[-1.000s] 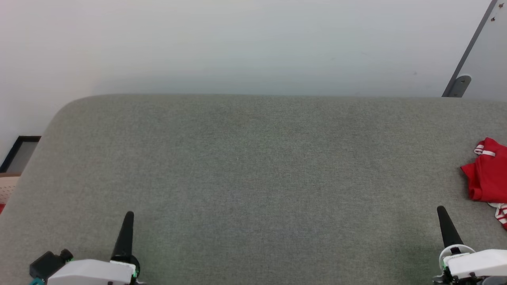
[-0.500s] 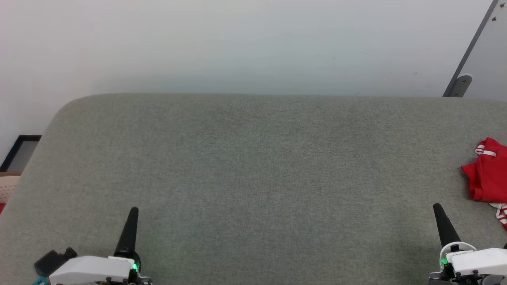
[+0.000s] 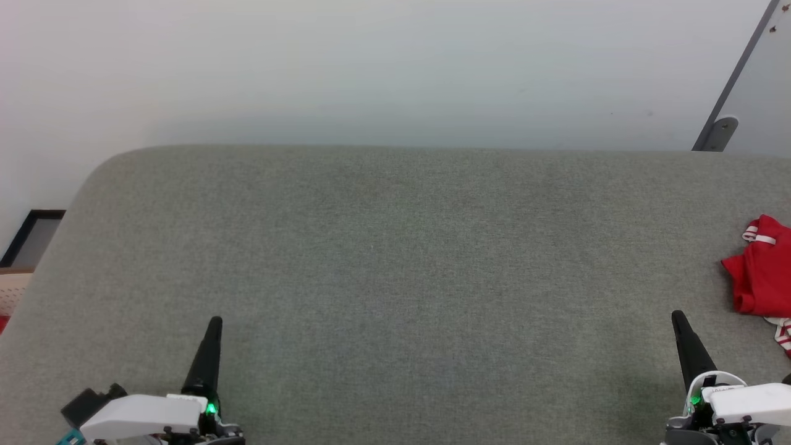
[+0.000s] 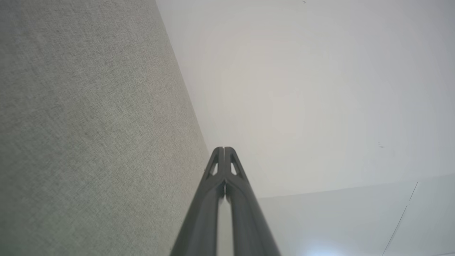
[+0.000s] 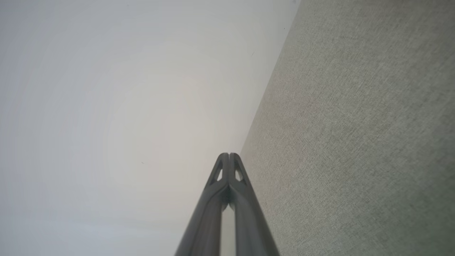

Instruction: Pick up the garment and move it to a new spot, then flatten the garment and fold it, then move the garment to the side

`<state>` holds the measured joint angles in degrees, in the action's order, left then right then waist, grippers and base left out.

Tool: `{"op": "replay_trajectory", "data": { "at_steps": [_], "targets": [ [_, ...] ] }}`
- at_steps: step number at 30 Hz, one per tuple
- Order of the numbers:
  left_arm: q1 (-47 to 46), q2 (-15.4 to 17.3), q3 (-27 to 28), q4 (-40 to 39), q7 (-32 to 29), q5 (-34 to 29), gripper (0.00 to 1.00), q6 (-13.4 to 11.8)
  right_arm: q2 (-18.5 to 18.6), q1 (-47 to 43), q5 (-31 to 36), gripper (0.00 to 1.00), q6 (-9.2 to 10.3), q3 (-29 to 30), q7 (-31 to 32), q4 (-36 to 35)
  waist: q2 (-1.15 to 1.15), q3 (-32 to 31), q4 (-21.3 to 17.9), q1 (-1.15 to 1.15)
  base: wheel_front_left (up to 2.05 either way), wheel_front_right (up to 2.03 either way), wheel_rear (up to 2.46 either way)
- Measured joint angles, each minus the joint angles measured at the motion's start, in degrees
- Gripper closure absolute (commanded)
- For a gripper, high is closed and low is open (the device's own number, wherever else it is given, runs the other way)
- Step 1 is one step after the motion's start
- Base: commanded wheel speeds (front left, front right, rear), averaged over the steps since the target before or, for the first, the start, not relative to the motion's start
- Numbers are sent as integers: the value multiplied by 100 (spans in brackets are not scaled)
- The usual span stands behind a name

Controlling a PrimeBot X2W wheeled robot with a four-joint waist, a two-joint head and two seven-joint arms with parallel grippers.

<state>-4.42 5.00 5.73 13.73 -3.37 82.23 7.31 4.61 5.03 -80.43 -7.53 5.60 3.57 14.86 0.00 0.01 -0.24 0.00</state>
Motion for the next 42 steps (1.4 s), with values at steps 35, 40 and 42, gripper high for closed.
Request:
{"op": "replay_trajectory", "data": {
  "at_steps": [35, 40, 42],
  "targets": [
    [-157, -222, 81, 29, -324, 1007, 100, 1, -171, 114, -1187, 100, 0, 100, 301, -79, 0, 17, 24, 0, 0, 0, 0],
    [-157, -223, 82, 30, -324, 1007, 100, 1, -171, 114, -1187, 100, 1, 100, 301, -79, 0, 17, 24, 0, 0, 0, 0],
    [-157, -223, 81, 30, -324, 1007, 100, 1, -171, 114, -1187, 100, 0, 100, 301, -79, 0, 17, 24, 0, 0, 0, 0]
  ]
}}
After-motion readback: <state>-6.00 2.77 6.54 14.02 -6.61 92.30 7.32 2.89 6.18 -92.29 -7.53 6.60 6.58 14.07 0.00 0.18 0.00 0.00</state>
